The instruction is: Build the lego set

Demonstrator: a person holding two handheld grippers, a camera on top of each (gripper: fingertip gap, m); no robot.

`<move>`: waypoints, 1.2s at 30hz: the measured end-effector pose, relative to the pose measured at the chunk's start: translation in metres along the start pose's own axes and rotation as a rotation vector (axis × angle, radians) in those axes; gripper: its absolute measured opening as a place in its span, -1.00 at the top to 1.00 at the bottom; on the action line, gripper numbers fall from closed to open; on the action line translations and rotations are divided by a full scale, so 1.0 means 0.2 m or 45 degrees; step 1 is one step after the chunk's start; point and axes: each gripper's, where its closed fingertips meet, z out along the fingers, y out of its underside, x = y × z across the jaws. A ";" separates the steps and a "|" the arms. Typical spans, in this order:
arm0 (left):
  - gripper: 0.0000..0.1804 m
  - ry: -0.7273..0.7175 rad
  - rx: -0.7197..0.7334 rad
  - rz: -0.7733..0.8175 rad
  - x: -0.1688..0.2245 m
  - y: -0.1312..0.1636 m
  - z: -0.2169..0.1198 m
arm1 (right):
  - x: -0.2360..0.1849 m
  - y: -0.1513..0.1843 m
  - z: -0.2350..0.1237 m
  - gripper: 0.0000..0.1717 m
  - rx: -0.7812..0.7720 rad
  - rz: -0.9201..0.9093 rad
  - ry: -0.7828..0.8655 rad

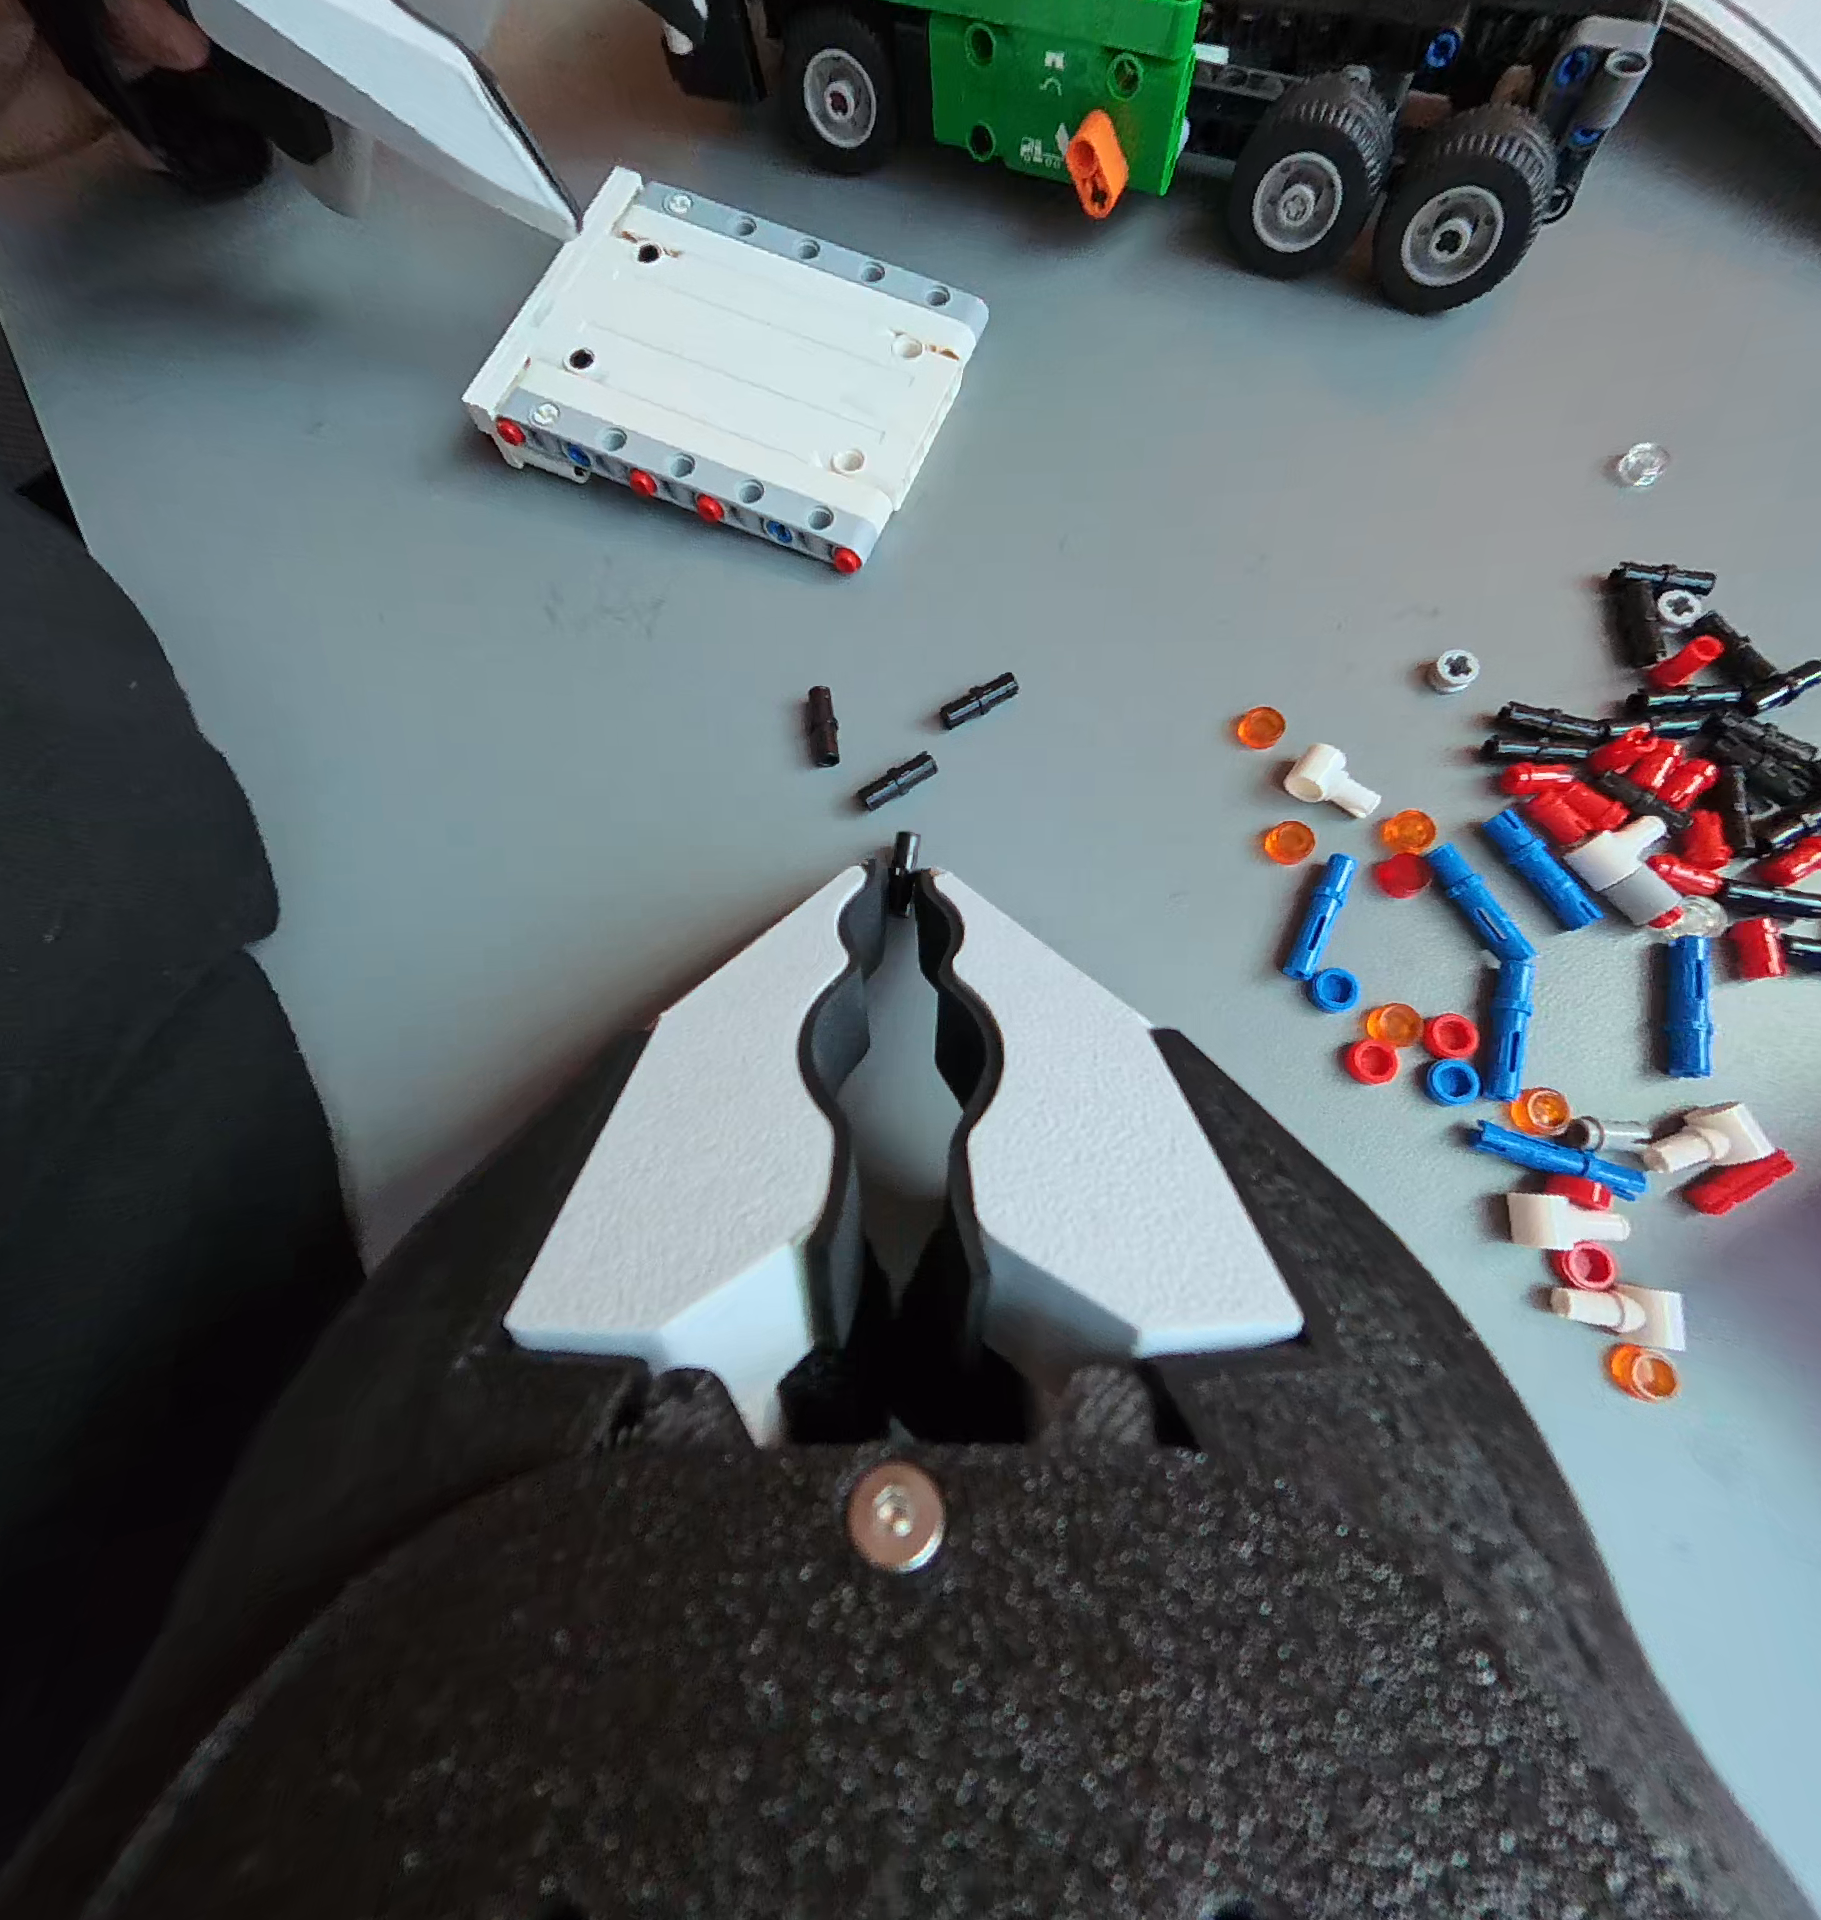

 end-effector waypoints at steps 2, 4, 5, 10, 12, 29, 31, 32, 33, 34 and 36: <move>0.35 -0.012 -0.004 0.026 0.00 0.00 0.00 | 0.00 0.00 0.00 0.96 -0.002 -0.024 0.017; 0.35 -0.025 -0.004 0.058 0.01 0.00 0.00 | 0.00 0.00 0.00 0.96 0.000 -0.035 0.035; 0.35 -0.027 -0.009 0.072 0.02 0.01 0.00 | 0.00 0.00 0.00 0.96 0.001 -0.042 0.047; 0.35 -0.027 -0.022 0.126 0.04 0.01 0.01 | 0.01 0.00 0.00 0.95 0.004 -0.074 0.095; 0.35 -0.030 -0.008 0.133 0.04 0.01 0.00 | 0.01 0.00 0.01 0.95 0.004 -0.074 0.096; 0.26 -0.059 0.139 0.297 0.12 -0.06 -0.05 | 0.02 -0.02 0.00 0.78 0.033 -0.096 0.106; 0.16 0.016 0.111 0.240 0.17 -0.04 -0.05 | 0.02 -0.01 0.00 0.77 0.022 -0.112 0.122; 0.10 0.046 0.100 0.211 0.19 -0.04 -0.05 | 0.03 -0.01 0.00 0.77 0.019 -0.116 0.133; 0.05 0.066 0.088 0.179 0.20 -0.03 -0.04 | 0.03 -0.01 0.00 0.76 0.021 -0.117 0.138; 0.03 0.064 0.068 0.145 0.20 -0.03 -0.03 | 0.03 -0.02 0.00 0.76 0.026 -0.117 0.136; -0.02 0.023 0.014 0.102 0.18 0.00 -0.01 | 0.03 -0.02 0.00 0.75 0.042 -0.110 0.126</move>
